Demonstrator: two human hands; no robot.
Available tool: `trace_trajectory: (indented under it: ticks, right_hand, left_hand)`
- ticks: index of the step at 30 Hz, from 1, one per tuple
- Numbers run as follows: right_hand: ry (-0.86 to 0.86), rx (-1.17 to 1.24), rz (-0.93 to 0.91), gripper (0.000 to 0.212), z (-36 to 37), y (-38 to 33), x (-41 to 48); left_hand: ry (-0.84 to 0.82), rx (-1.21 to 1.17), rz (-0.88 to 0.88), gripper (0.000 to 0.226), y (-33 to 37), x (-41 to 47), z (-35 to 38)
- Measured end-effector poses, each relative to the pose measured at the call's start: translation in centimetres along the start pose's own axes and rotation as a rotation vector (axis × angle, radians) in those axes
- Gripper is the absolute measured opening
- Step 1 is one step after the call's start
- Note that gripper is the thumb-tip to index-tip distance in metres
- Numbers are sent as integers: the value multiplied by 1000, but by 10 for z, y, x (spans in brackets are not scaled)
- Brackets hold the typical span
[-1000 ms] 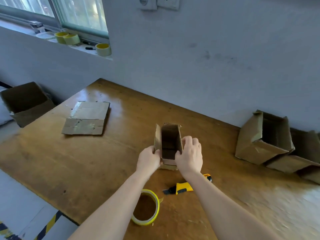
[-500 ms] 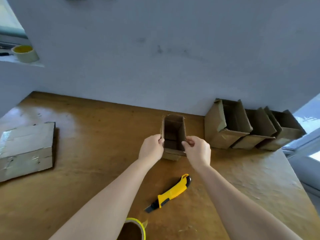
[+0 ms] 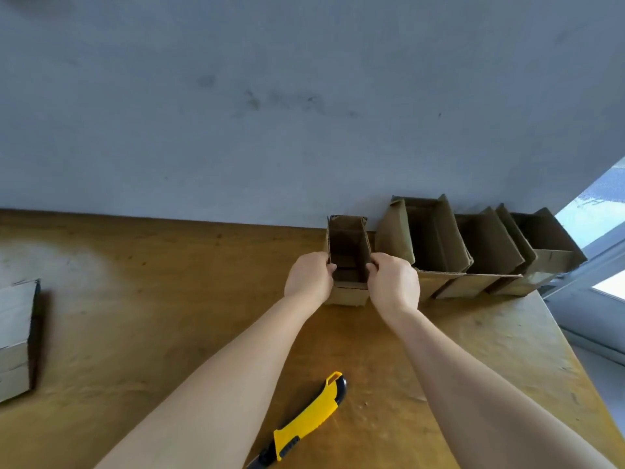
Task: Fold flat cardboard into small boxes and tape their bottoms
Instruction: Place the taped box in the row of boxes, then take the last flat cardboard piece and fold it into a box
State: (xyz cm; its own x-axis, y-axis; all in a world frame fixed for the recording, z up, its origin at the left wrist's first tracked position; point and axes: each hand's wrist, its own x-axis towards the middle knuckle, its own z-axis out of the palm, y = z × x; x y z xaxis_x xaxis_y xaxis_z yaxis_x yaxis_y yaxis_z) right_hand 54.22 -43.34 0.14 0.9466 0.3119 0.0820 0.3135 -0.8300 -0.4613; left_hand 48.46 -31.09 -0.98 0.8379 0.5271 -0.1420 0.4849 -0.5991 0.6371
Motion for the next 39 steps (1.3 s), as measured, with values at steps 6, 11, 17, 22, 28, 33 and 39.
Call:
trace_trajectory:
  ticks: [6,11,17,22,28,33,39]
  right_hand:
    - [-68,-133,-62,28,2,4,15]
    - [-88,-114,-91,29,0,1,11]
    - [-76,-108,-136,38,-15,-3,-8]
    - [-119,-160,-267,42,-28,-21,-32]
    - [-183,-204,-479,44,-26,-62,-70]
    - [-248,-240,-670,43,-10,-106,-107]
    - [-296,-246,-864,37,20,-163,-147]
  left_hand:
    - [-13,73,27,37,9,14,10]
    - [-25,163,54,41,10,9,5]
    - [30,352,96,44,0,-23,-24]
    - [100,446,59,37,-20,-63,-56]
    - [215,524,-38,36,-60,-125,-95]
    - [276,561,-154,31,-102,-175,-126]
    - [331,581,-302,15,-160,-221,-161]
